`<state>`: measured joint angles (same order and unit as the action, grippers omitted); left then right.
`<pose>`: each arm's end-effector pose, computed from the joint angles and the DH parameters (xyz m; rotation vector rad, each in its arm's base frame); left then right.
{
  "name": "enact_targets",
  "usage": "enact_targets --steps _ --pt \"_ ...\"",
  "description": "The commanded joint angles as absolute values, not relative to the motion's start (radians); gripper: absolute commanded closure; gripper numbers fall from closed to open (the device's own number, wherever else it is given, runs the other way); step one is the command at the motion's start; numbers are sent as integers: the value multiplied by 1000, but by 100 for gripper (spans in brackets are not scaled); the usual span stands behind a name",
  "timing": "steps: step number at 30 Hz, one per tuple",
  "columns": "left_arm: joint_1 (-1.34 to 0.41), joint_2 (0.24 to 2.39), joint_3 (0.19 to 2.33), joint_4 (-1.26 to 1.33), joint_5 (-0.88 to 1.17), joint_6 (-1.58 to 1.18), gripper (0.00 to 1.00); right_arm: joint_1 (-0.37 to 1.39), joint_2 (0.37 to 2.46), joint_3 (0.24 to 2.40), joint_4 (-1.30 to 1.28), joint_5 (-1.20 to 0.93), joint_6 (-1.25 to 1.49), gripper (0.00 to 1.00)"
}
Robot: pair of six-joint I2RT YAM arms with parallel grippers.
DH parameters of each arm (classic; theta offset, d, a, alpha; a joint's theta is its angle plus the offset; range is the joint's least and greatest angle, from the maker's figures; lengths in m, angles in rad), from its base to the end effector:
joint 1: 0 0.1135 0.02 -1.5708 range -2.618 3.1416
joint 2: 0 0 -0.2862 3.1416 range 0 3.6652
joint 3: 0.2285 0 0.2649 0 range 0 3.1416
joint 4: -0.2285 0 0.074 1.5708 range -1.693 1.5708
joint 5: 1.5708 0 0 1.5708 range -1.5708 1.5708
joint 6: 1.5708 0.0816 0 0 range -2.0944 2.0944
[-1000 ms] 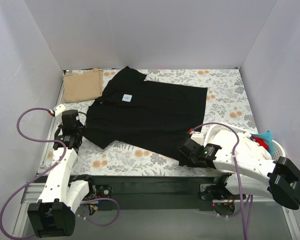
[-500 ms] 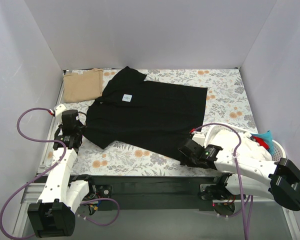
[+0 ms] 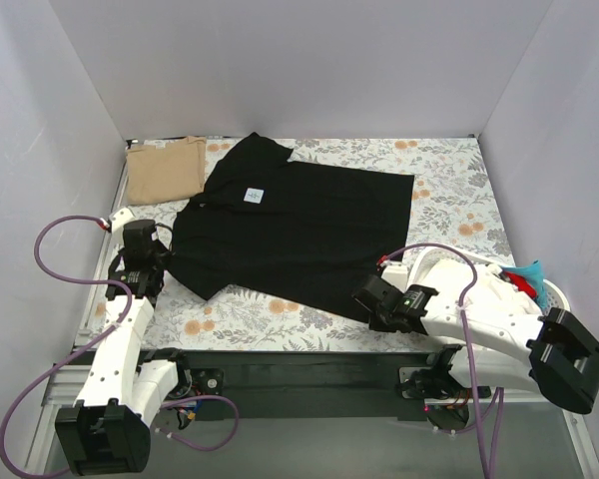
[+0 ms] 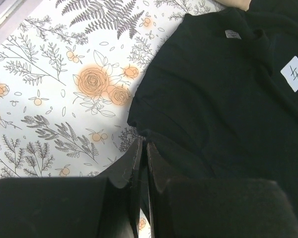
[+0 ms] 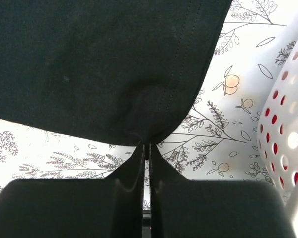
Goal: Fold and stack the t-shirts
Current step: Fold the tshirt
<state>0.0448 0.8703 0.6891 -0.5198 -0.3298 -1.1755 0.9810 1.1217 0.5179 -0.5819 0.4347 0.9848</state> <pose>0.2143 0.0361 0.2473 -1.4199 1.7299 -0.2418 0.1386 0.1453 0.1371 0.1156 2.5699 0.1022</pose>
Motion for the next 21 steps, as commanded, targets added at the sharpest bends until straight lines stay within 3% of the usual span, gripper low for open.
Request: enact_targets --steps 1,8,21 --pt "51 847 732 -575 -270 -1193 100 980 1147 535 -687 371 973 99" --pt "51 968 959 -747 -82 -1218 100 992 1048 624 -860 290 943 99" --pt "46 747 940 -1014 -28 -1334 100 1012 963 644 -994 236 956 99"
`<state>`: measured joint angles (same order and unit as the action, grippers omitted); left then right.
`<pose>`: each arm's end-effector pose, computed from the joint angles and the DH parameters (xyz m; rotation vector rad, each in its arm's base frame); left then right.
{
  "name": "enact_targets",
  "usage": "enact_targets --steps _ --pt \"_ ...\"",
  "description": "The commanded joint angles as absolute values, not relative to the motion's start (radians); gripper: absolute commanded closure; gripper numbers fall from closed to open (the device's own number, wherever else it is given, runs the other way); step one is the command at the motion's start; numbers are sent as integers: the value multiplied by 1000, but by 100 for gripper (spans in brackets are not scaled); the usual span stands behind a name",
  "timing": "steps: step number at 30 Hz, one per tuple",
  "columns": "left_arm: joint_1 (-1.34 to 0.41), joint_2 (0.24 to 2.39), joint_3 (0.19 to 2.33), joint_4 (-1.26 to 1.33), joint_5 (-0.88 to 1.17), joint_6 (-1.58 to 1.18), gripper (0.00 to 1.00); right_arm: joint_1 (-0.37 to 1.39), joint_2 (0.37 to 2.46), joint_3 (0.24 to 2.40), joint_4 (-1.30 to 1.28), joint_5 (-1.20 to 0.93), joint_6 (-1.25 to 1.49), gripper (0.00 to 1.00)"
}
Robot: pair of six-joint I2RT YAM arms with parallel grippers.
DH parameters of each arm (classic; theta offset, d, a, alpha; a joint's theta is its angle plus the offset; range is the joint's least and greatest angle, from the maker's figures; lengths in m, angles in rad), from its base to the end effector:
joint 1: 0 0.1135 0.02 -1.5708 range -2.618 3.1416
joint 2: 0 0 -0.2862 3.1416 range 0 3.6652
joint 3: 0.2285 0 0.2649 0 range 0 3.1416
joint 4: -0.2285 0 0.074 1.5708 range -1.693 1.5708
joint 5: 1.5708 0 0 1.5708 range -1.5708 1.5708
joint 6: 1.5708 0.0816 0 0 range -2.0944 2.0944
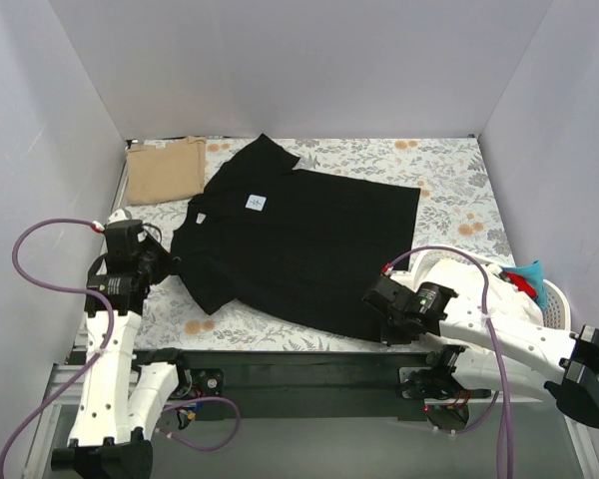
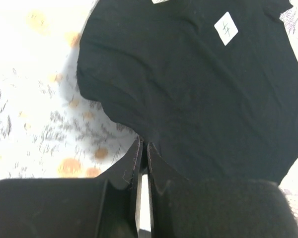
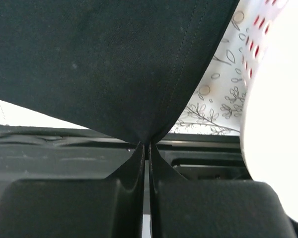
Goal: Fold and stack the t-shirts
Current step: Fold the tshirt
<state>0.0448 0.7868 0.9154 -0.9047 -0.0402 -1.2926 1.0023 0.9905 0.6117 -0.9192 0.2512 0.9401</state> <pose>0.1768 0.0112 0.2998 -1.5147 1.8841 -0.5532 0.1066 0.1292 0.1658 -0.0383 2.7798 0.1169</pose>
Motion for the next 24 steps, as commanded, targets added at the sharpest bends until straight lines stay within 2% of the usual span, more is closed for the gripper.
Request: enact_targets --steps 1,8,24 --pt "46 742 934 -1023 -31 -1336 100 1015 957 646 -999 235 956 99" --pt "41 704 910 -1045 -31 -1347 100 1022 919 663 -1038 238 953 99" --pt "40 925 940 -787 120 -1356 100 979 1060 822 -1037 347 847 99"
